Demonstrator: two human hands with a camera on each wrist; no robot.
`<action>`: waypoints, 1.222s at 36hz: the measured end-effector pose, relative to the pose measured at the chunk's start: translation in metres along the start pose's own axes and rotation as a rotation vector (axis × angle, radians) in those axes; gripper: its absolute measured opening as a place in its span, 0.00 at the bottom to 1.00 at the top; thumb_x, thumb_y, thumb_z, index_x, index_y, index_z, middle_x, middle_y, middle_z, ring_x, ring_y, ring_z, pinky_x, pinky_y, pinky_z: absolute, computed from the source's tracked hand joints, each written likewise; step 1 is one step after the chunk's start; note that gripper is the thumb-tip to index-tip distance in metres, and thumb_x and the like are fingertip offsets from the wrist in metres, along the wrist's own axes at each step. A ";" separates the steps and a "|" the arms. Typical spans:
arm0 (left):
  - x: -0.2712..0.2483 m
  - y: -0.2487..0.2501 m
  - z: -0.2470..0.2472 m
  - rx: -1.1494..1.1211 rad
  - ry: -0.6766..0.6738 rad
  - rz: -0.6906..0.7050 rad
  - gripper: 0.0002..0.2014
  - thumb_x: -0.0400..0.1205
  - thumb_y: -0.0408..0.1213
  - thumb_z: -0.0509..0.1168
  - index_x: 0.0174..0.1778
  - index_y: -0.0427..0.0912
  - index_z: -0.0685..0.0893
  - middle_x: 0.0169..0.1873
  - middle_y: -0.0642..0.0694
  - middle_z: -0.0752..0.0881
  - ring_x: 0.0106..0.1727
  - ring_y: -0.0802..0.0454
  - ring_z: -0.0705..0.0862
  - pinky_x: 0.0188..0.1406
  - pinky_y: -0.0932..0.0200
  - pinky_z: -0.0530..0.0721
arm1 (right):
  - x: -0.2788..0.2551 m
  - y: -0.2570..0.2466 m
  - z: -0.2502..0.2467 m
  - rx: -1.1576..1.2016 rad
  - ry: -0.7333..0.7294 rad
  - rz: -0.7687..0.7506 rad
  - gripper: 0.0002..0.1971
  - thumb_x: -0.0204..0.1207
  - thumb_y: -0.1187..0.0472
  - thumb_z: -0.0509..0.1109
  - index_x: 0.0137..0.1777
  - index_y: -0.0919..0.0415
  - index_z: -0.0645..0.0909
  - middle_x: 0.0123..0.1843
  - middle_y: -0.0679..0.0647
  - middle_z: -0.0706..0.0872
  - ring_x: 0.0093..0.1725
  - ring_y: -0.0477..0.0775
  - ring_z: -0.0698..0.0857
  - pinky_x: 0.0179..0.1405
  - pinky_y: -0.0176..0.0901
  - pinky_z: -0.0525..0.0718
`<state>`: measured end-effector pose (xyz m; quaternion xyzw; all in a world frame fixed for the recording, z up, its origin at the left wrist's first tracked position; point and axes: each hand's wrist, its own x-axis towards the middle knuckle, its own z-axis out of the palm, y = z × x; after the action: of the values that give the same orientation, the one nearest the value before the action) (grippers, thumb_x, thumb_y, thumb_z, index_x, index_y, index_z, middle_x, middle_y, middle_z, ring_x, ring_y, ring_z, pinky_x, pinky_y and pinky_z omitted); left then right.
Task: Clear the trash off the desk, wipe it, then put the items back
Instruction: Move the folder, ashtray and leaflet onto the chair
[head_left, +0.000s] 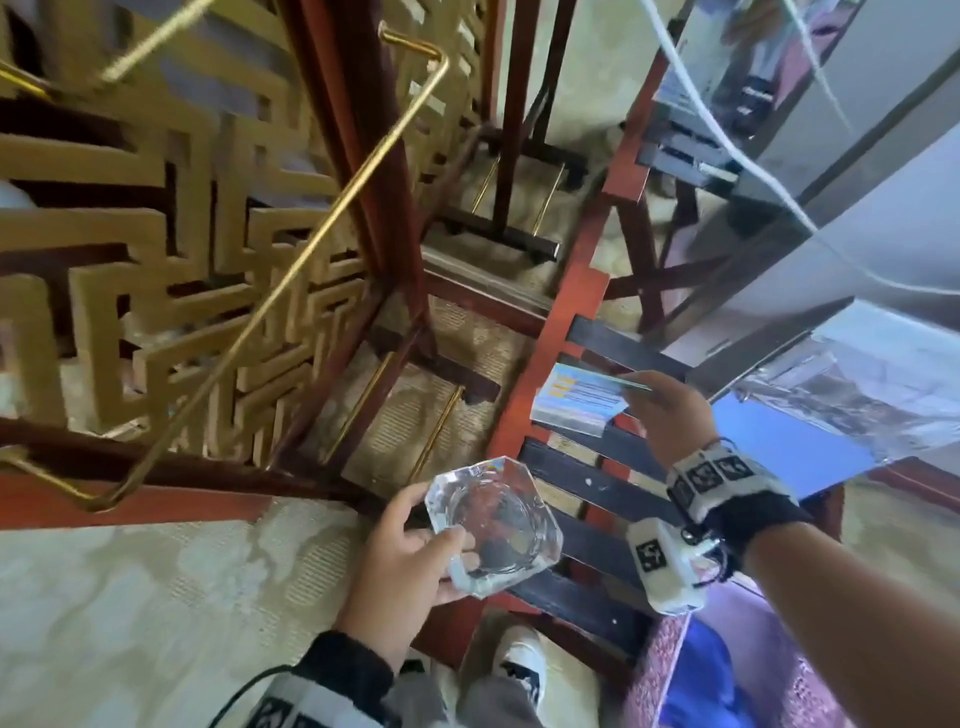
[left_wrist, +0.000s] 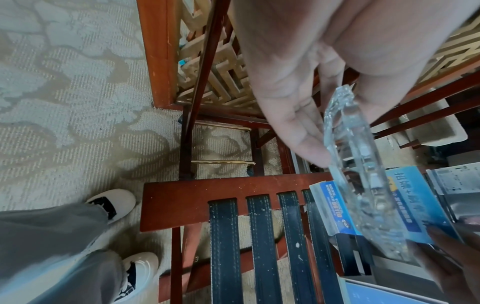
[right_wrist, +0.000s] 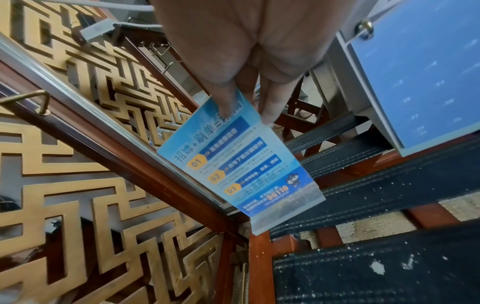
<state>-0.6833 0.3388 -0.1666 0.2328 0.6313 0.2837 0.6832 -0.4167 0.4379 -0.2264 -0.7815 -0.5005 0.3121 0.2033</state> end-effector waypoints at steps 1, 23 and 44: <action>0.005 -0.003 0.001 -0.014 -0.003 -0.003 0.16 0.81 0.27 0.65 0.54 0.55 0.78 0.44 0.37 0.90 0.41 0.49 0.92 0.29 0.59 0.87 | 0.001 0.004 0.002 0.004 0.001 -0.007 0.10 0.79 0.62 0.67 0.56 0.61 0.86 0.50 0.57 0.89 0.50 0.57 0.85 0.47 0.36 0.72; 0.088 -0.074 0.050 0.059 -0.092 0.081 0.17 0.82 0.28 0.64 0.51 0.60 0.79 0.38 0.47 0.92 0.41 0.52 0.91 0.29 0.64 0.85 | 0.006 0.069 0.020 0.243 0.054 -0.129 0.17 0.78 0.55 0.66 0.66 0.41 0.74 0.51 0.63 0.86 0.45 0.67 0.84 0.45 0.55 0.85; 0.077 -0.077 0.142 0.284 -0.431 0.099 0.19 0.80 0.34 0.67 0.57 0.65 0.73 0.43 0.48 0.92 0.46 0.54 0.90 0.38 0.67 0.86 | -0.094 0.130 -0.027 0.334 -0.271 0.268 0.04 0.77 0.61 0.69 0.46 0.56 0.85 0.41 0.55 0.91 0.42 0.59 0.88 0.47 0.60 0.84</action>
<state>-0.5319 0.3413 -0.2616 0.4119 0.4927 0.1693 0.7476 -0.3415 0.2978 -0.2616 -0.7473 -0.3568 0.5167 0.2175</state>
